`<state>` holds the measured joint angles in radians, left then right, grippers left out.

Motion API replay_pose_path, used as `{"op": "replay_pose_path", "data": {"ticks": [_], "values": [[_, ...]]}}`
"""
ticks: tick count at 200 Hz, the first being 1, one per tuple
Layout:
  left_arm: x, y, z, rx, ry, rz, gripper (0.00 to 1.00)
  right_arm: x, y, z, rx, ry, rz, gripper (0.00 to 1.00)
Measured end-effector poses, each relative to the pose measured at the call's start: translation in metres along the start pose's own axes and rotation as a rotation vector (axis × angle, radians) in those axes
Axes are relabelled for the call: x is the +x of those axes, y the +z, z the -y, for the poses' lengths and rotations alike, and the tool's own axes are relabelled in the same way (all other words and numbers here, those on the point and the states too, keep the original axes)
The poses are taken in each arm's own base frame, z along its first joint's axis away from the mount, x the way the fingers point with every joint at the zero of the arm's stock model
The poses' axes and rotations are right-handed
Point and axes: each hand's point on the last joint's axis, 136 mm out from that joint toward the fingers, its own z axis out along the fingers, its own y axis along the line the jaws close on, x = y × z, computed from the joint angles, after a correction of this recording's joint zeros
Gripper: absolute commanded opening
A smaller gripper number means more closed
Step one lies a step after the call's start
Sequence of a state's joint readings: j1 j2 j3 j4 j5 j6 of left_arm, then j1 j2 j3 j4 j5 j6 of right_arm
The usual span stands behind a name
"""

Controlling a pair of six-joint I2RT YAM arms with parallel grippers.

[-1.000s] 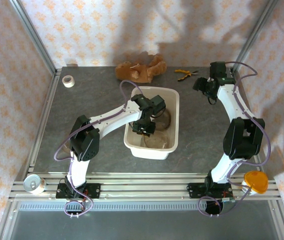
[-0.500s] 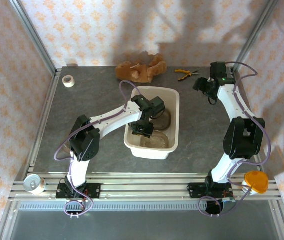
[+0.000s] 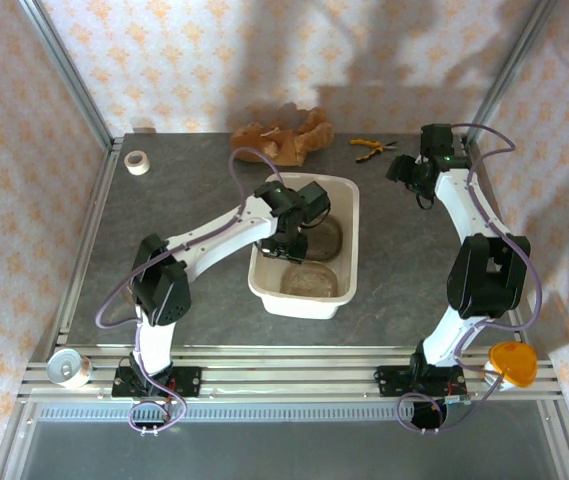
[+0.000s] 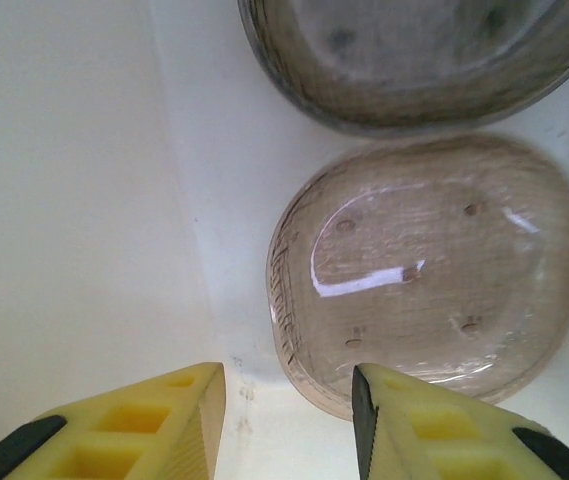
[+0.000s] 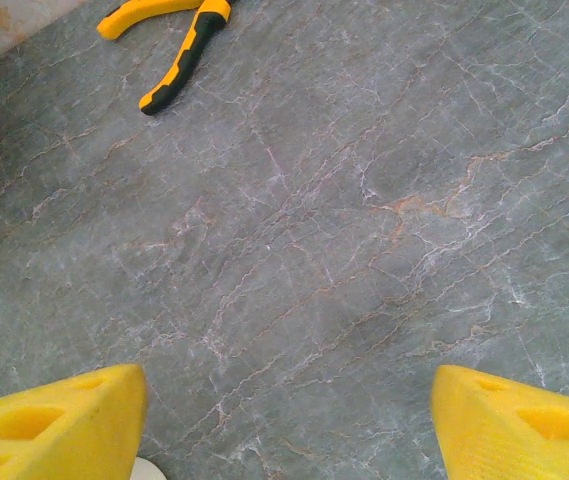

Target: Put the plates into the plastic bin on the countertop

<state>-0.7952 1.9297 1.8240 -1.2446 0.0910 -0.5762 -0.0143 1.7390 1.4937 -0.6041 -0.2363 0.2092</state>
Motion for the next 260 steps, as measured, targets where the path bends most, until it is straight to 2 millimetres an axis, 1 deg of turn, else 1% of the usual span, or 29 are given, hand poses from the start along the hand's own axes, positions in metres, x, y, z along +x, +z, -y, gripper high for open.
{"op": "replay_pose_path", "data": {"ticks": [18, 32, 54, 81, 97, 107, 131, 156, 169, 176, 192, 204, 226, 236, 260], "values": [[-0.015, -0.025, -0.001, 0.038, -0.029, 0.073, 0.41, 0.0, 0.0, 0.0, 0.0, 0.0, 0.0, 0.75], [-0.026, -0.043, -0.008, 0.064, -0.068, 0.123, 0.41, 0.0, 0.0, 0.0, 0.0, 0.002, 0.0, 0.75], [-0.042, -0.064, -0.027, 0.085, -0.154, 0.184, 0.41, -0.001, -0.001, -0.001, -0.003, 0.007, 0.003, 0.75], [-0.056, -0.079, -0.055, 0.08, -0.268, 0.245, 0.42, -0.004, -0.004, -0.007, -0.033, 0.014, 0.016, 0.75], [-0.06, -0.086, -0.074, 0.076, -0.344, 0.283, 0.43, -0.006, -0.005, -0.01, -0.052, 0.012, 0.023, 0.75], [-0.059, -0.091, -0.087, 0.076, -0.393, 0.306, 0.44, -0.005, -0.005, -0.01, -0.059, 0.011, 0.027, 0.75], [-0.053, -0.106, -0.121, 0.081, -0.526, 0.386, 0.46, 0.005, -0.005, -0.009, -0.061, 0.008, 0.018, 0.75], [-0.039, -0.119, -0.155, 0.054, -0.659, 0.464, 0.47, 0.015, -0.011, -0.012, -0.071, -0.004, 0.016, 0.75], [-0.026, -0.118, -0.171, 0.031, -0.722, 0.484, 0.48, 0.017, -0.014, -0.017, -0.081, -0.016, 0.019, 0.75], [-0.018, -0.115, -0.179, 0.017, -0.753, 0.489, 0.51, 0.018, -0.016, -0.021, -0.089, -0.023, 0.02, 0.75], [0.004, -0.101, -0.199, -0.027, -0.836, 0.48, 0.55, 0.023, -0.019, -0.027, -0.101, -0.042, 0.02, 0.75], [0.023, -0.088, -0.218, -0.073, -0.911, 0.466, 0.57, 0.028, -0.021, -0.031, -0.109, -0.053, 0.015, 0.75], [0.056, -0.065, -0.246, -0.147, -1.033, 0.439, 0.61, 0.034, -0.025, -0.039, -0.122, -0.07, 0.013, 0.75], [0.07, -0.055, -0.256, -0.174, -1.08, 0.425, 0.64, 0.036, -0.027, -0.043, -0.13, -0.078, 0.015, 0.75], [0.098, -0.036, -0.276, -0.213, -1.192, 0.402, 0.66, 0.04, -0.029, -0.05, -0.142, -0.093, 0.011, 0.75]]}}
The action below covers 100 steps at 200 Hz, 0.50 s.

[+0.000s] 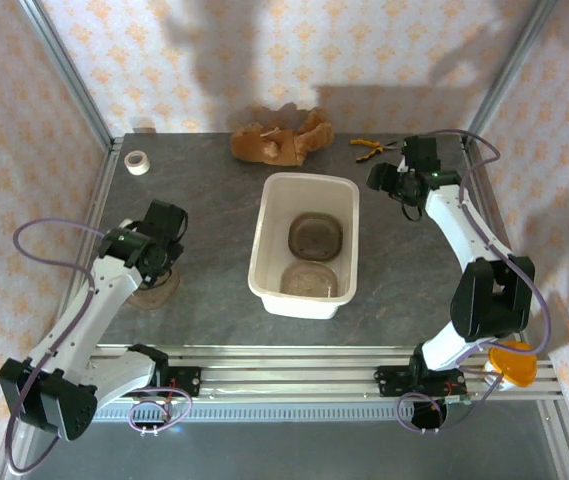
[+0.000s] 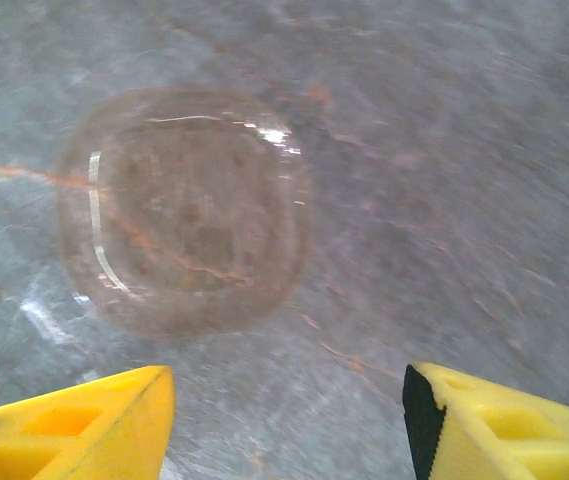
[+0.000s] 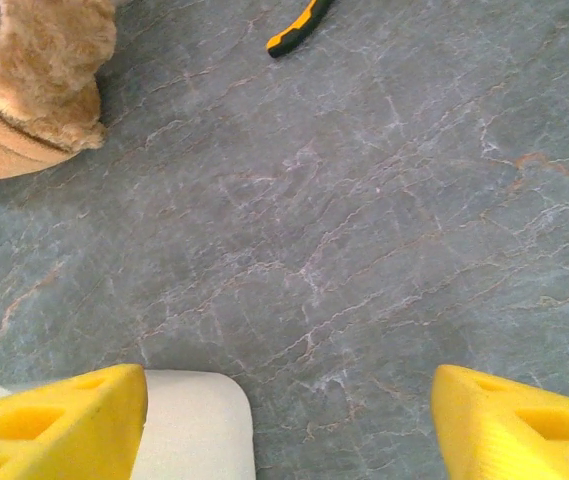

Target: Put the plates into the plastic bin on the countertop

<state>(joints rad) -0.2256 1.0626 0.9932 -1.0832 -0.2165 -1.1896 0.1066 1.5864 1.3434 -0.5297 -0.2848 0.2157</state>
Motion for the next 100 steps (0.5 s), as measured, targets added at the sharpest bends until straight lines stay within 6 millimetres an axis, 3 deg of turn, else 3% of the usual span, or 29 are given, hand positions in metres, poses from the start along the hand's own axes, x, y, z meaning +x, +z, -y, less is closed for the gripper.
{"op": "replay_pose_path", "data": {"ticks": [30, 37, 100], "values": [[0.007, 0.022, -0.029, -0.057, -0.106, -0.023, 0.73, 0.004, 0.0, -0.004, -0.003, -0.008, -0.012, 0.75], [0.01, 0.027, -0.034, -0.067, -0.122, -0.033, 0.78, 0.005, 0.0, -0.004, -0.003, -0.011, -0.015, 0.75], [0.04, 0.065, -0.053, -0.111, -0.261, -0.135, 0.82, 0.012, 0.0, -0.003, 0.007, -0.027, -0.042, 0.75]]}}
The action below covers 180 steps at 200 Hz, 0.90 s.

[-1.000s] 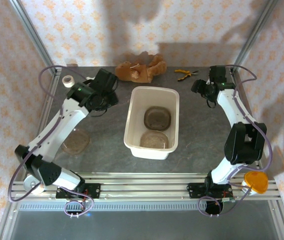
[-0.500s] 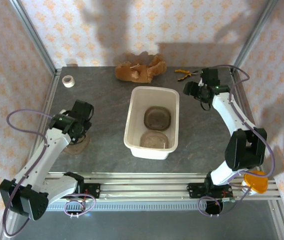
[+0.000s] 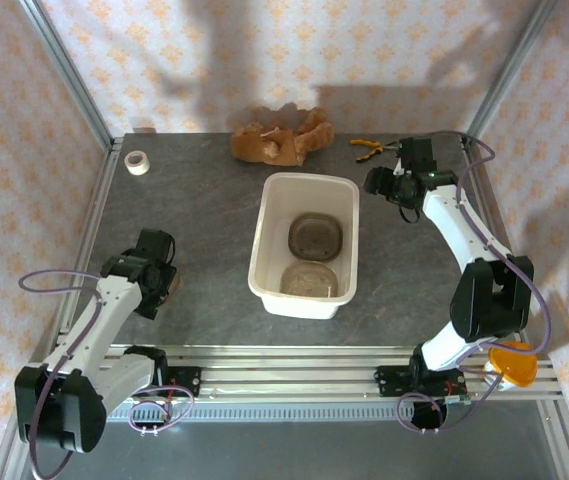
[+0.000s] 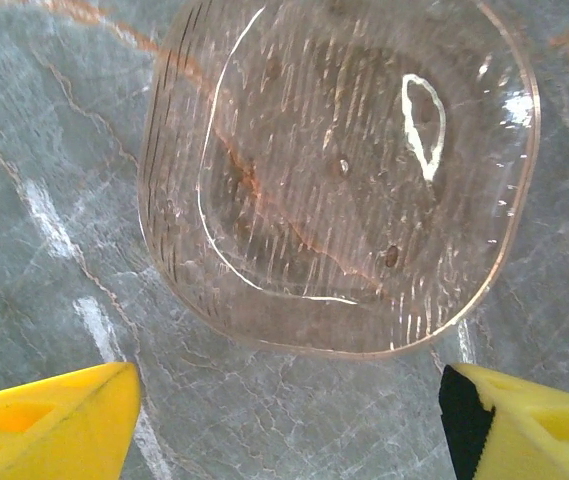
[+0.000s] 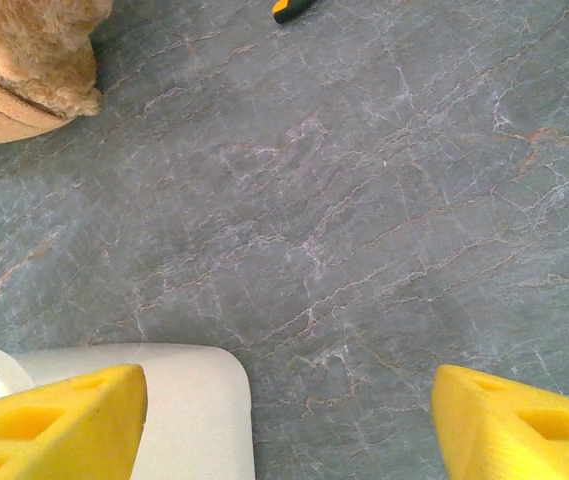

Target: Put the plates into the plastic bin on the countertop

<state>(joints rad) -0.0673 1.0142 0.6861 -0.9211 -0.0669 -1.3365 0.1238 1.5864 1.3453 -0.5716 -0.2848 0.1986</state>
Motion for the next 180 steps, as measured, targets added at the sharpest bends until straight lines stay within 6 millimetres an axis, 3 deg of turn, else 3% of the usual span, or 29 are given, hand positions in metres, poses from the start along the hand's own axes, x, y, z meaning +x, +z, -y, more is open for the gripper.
{"op": "replay_pose_path", "data": {"ticks": [31, 36, 50, 180], "values": [[0.005, 0.017, -0.003, -0.033, -0.036, -0.035, 0.85, 0.001, 0.0, 0.0, 0.002, -0.001, -0.004, 0.75], [0.005, 0.019, -0.003, -0.036, -0.036, -0.039, 0.95, 0.001, 0.0, 0.0, 0.002, -0.001, -0.004, 0.75], [0.007, 0.023, -0.001, -0.039, -0.042, -0.047, 0.99, 0.001, 0.0, 0.001, 0.002, -0.001, -0.005, 0.75], [0.013, 0.067, 0.003, -0.102, -0.071, -0.09, 0.94, 0.006, 0.015, 0.004, 0.018, -0.001, -0.04, 0.75]]}}
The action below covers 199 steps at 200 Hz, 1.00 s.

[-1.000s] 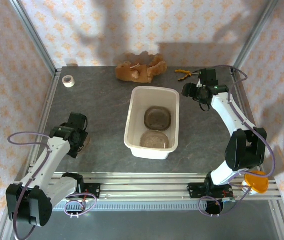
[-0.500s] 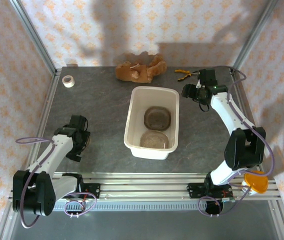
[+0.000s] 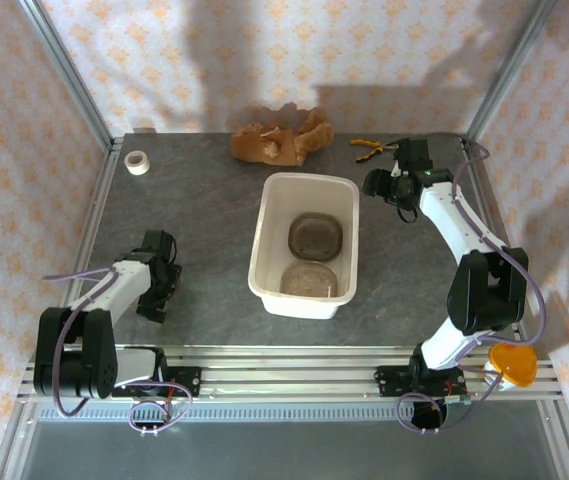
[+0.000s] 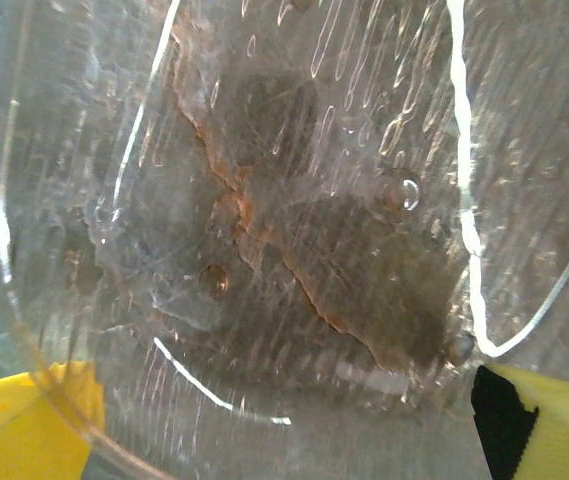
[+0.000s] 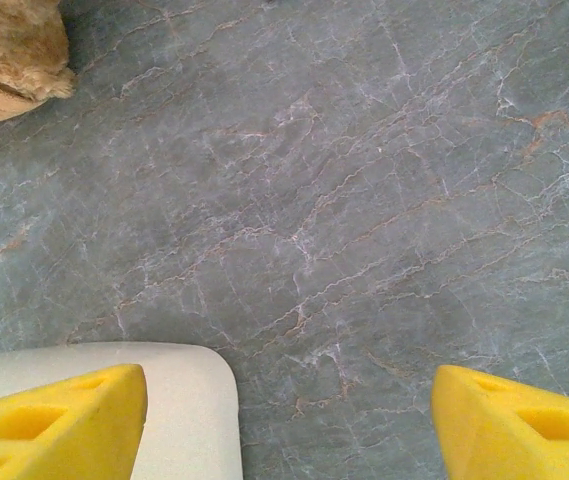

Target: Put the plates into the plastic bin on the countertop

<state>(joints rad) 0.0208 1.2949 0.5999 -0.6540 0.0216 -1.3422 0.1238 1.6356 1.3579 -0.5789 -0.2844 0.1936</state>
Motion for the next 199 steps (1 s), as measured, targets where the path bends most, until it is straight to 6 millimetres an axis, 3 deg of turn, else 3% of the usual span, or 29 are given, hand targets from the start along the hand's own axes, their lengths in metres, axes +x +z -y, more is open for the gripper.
{"op": "replay_pose_path", "data": {"ticks": [68, 99, 157, 199], "values": [[0.002, 0.005, 0.009, -0.07, 0.11, -0.034, 0.88, 0.002, 0.004, 0.001, 0.005, 0.001, -0.01, 0.75], [0.004, 0.008, 0.036, -0.063, 0.199, -0.078, 0.85, 0.002, 0.004, 0.001, 0.005, 0.001, -0.011, 0.75], [0.012, 0.009, 0.056, -0.052, 0.322, -0.141, 0.81, 0.002, 0.005, 0.002, 0.009, 0.002, -0.009, 0.75], [0.027, 0.006, 0.083, -0.013, 0.437, -0.152, 0.81, 0.003, 0.009, 0.003, 0.014, 0.003, -0.019, 0.75]]}}
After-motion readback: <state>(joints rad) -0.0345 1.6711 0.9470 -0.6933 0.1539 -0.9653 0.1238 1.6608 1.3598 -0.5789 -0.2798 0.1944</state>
